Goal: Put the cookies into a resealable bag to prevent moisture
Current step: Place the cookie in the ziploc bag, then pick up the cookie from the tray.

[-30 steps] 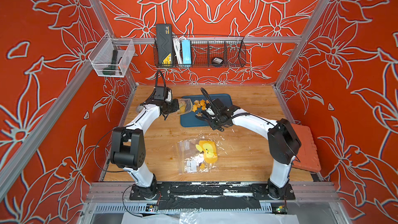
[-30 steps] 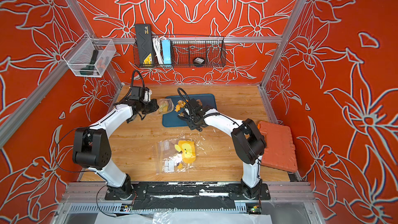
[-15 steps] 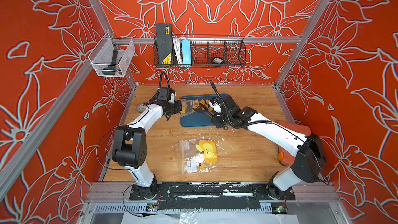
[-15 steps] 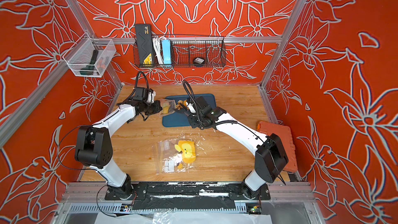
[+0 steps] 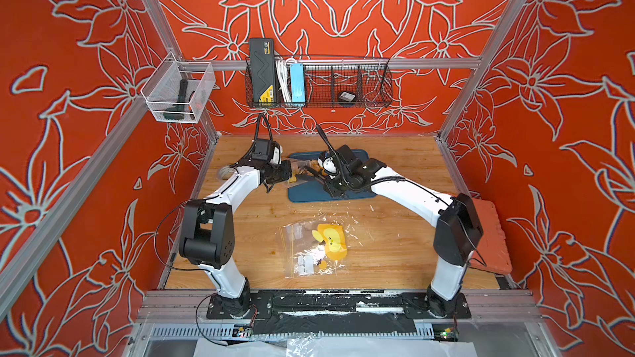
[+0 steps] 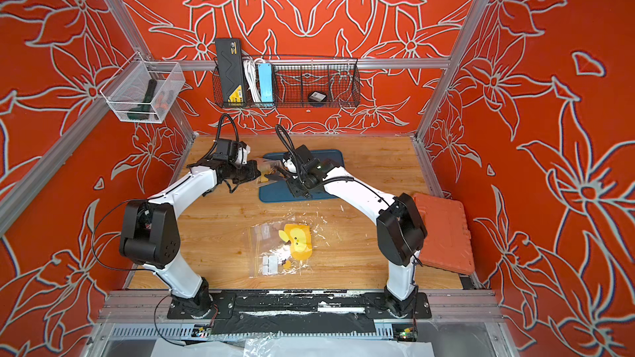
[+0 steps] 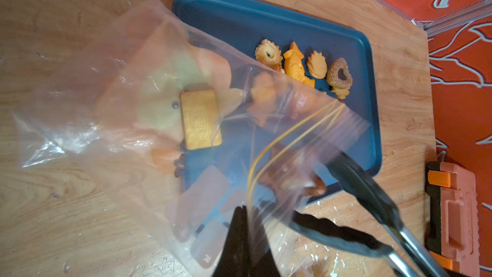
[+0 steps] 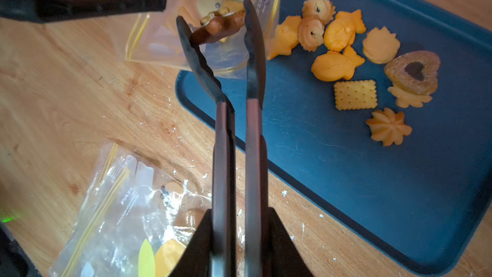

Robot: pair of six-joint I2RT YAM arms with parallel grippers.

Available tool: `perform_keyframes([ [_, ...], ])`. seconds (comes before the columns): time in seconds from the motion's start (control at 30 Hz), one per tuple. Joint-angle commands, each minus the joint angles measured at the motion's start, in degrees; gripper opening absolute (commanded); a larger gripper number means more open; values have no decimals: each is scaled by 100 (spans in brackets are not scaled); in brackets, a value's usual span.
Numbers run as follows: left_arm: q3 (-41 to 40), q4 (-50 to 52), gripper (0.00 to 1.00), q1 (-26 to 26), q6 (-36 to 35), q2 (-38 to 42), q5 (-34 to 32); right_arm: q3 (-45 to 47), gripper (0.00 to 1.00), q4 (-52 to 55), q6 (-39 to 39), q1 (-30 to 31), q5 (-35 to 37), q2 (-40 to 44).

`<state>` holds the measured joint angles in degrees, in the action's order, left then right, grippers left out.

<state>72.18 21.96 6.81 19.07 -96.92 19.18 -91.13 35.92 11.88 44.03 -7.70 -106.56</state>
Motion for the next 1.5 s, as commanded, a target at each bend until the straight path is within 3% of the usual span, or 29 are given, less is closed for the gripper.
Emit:
perform_keyframes([
  [0.0,55,46,0,22,-127,-56,69,-296,35,142,-14,10,-175,-10],
  [0.13,59,46,0,26,-124,-55,71,-171,54,41,51,11,-291,138],
  [0.27,50,46,0,27,-123,-56,77,26,59,-24,69,12,-291,358],
  [0.43,50,71,0,23,-120,-38,-9,807,55,-404,116,5,-182,1083],
  [0.53,42,98,0,22,-89,0,-192,1566,50,-832,315,-40,260,1678],
  [0.67,-9,103,0,22,-42,143,-538,1981,45,-731,523,-186,747,1862],
  [0.97,-260,-110,0,-151,118,618,-1054,1550,44,-410,469,-240,524,970],
  [1.2,-302,-165,0,-241,148,663,-1000,742,46,-269,464,-154,417,142],
  [1.47,-286,-157,0,-268,132,627,-944,-173,49,211,758,-121,778,-650],
])
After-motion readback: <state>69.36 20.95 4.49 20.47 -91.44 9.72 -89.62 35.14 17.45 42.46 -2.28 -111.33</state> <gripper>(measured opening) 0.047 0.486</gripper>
